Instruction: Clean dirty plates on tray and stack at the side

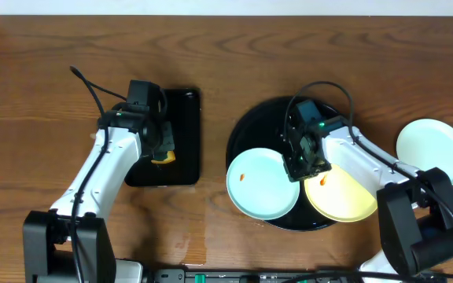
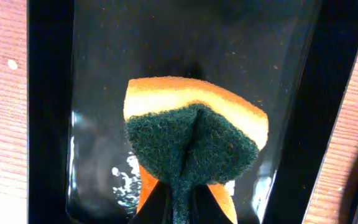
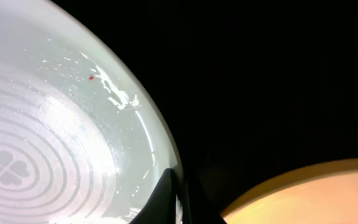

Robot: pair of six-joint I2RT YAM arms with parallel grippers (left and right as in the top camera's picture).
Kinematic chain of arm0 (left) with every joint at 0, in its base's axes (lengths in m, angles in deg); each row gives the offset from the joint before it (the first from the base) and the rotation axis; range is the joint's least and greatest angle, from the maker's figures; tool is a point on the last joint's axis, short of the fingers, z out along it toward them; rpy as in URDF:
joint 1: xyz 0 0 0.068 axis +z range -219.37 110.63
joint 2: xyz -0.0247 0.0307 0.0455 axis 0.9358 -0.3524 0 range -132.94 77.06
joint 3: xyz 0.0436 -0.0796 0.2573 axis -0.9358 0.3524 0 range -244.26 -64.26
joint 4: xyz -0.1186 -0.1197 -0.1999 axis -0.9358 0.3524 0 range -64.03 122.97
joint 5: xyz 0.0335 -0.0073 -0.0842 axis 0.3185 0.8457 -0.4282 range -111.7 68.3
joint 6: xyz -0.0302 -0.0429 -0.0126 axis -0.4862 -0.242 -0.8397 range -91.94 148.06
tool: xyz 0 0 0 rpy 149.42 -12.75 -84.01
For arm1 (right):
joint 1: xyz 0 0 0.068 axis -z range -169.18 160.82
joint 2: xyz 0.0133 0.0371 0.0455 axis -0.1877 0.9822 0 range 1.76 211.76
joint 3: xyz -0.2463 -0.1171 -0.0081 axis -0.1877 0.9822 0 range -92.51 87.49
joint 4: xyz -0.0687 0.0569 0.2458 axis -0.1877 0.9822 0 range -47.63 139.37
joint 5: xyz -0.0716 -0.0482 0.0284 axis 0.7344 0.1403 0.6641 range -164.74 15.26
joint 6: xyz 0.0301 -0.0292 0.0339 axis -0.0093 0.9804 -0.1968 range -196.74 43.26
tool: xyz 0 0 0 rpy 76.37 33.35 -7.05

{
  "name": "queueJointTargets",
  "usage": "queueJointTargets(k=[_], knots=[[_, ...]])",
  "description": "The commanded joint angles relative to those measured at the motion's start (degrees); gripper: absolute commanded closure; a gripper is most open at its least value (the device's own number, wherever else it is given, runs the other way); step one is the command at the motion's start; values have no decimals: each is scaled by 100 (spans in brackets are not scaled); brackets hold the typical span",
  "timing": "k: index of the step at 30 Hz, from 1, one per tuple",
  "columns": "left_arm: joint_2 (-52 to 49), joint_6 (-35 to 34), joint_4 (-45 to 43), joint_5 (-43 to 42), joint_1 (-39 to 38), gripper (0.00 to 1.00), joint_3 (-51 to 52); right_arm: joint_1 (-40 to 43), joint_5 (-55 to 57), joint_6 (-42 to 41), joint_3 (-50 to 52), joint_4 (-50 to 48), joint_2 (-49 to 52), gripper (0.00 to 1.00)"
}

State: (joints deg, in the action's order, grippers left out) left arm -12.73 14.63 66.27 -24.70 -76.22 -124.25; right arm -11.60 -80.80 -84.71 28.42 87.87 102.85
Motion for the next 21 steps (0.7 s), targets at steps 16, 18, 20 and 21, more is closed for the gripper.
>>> queueJointTargets(k=[16, 18, 20, 21], knots=[[20, 76, 22, 66, 9, 92, -127, -11, 2404, 1145, -142, -2420, -35, 75], [20, 76, 33, 68, 7, 92, -127, -2, 2308, 1008, -166, -2085, -81, 55], [20, 76, 46, 68, 9, 92, -127, 46, 2070, 616, -168, -1655, -138, 43], [20, 76, 59, 68, 7, 92, -127, 83, 1945, 459, -168, -1473, -146, 43]])
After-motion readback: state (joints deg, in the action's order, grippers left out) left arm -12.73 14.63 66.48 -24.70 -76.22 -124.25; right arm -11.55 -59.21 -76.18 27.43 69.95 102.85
